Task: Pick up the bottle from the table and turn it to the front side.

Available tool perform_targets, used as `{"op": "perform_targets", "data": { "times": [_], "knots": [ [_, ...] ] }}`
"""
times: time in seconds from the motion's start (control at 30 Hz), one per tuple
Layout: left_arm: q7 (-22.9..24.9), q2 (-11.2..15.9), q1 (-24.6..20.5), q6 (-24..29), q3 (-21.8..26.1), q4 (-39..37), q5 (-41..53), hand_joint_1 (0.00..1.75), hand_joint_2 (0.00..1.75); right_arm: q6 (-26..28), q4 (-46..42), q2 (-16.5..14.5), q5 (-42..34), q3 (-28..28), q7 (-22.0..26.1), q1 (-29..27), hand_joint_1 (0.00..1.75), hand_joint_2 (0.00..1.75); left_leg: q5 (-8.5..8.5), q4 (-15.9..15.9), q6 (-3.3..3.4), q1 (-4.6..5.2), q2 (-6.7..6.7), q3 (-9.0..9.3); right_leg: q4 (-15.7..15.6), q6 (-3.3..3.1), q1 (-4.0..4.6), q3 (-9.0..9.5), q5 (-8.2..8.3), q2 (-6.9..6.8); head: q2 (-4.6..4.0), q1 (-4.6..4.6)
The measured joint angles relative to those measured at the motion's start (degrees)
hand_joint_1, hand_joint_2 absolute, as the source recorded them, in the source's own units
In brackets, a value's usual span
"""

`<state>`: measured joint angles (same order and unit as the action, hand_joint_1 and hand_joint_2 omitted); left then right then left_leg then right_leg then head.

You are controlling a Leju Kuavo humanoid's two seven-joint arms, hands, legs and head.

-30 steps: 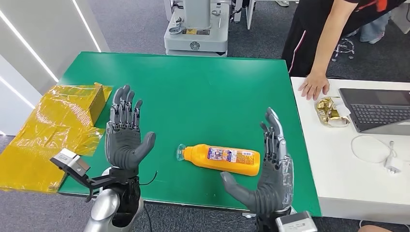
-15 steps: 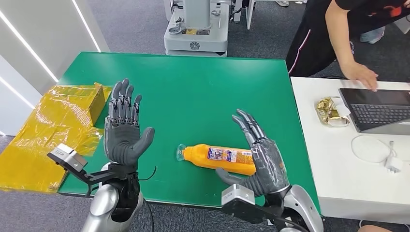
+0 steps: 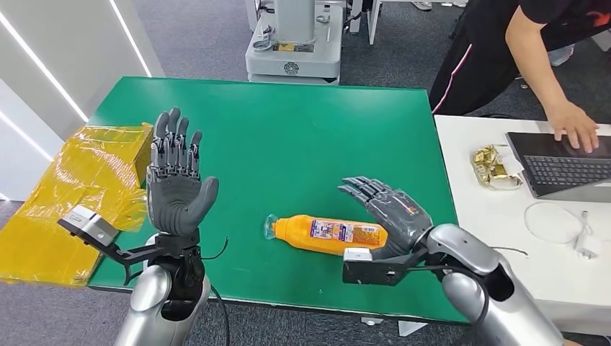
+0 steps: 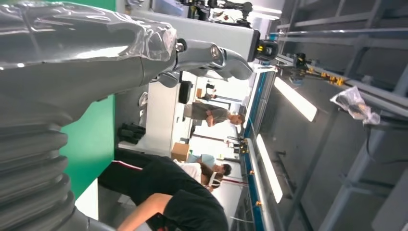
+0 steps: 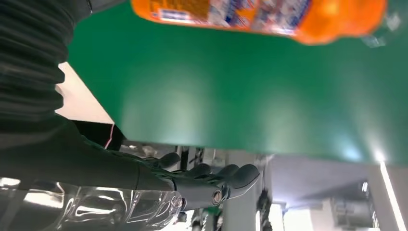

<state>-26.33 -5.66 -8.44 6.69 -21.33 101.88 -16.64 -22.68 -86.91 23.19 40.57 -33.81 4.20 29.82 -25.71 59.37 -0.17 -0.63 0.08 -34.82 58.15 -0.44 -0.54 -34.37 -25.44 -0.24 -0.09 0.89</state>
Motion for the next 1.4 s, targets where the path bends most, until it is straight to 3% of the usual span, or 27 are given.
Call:
{"op": "perform_targets", "data": {
  "times": [0.2, 0.53, 0.9, 1.4],
  "knots": [
    [-0.76, 0.46, -1.76, 1.28, -0.11, -0.91, -1.70, 0.00, 1.75, -2.40, 11.03, 2.36, -2.51, -7.02, 2.11, 10.10, 0.00, 1.75, 0.05, 0.02, 0.05, 0.00, 0.00, 0.01, 0.00, 0.01, 0.00, -0.01, 0.04, 0.00, 0.00, -0.01],
    [-1.78, 1.31, -3.10, 1.57, -1.98, -2.63, -4.45, 0.00, 1.75, -1.84, 25.98, 2.39, -8.11, -17.25, 3.86, 18.07, 0.00, 1.75, 0.05, 0.02, 0.05, 0.00, -0.07, -0.07, -0.01, 0.01, 0.01, -0.04, 0.04, -0.08, 0.00, -0.01],
    [-1.78, 1.69, -4.35, 1.43, -3.66, -4.34, -4.86, 0.00, 1.75, 4.78, 34.09, 0.24, -10.04, -22.39, 4.53, 16.18, 0.00, 1.75, 0.04, 0.02, 0.06, -0.01, -0.04, -0.07, -0.02, 0.01, 0.02, -0.06, 0.04, -0.04, 0.00, 0.01],
    [-1.75, 1.81, -5.17, 1.81, -5.08, -5.98, -5.84, 0.00, 1.75, 6.02, 35.56, -2.50, -10.50, -21.54, 5.53, 13.55, 0.00, 1.75, 0.04, 0.02, 0.06, 0.00, -0.04, -0.08, -0.03, 0.01, 0.01, -0.07, 0.04, -0.03, 0.00, 0.00]
  ]
}}
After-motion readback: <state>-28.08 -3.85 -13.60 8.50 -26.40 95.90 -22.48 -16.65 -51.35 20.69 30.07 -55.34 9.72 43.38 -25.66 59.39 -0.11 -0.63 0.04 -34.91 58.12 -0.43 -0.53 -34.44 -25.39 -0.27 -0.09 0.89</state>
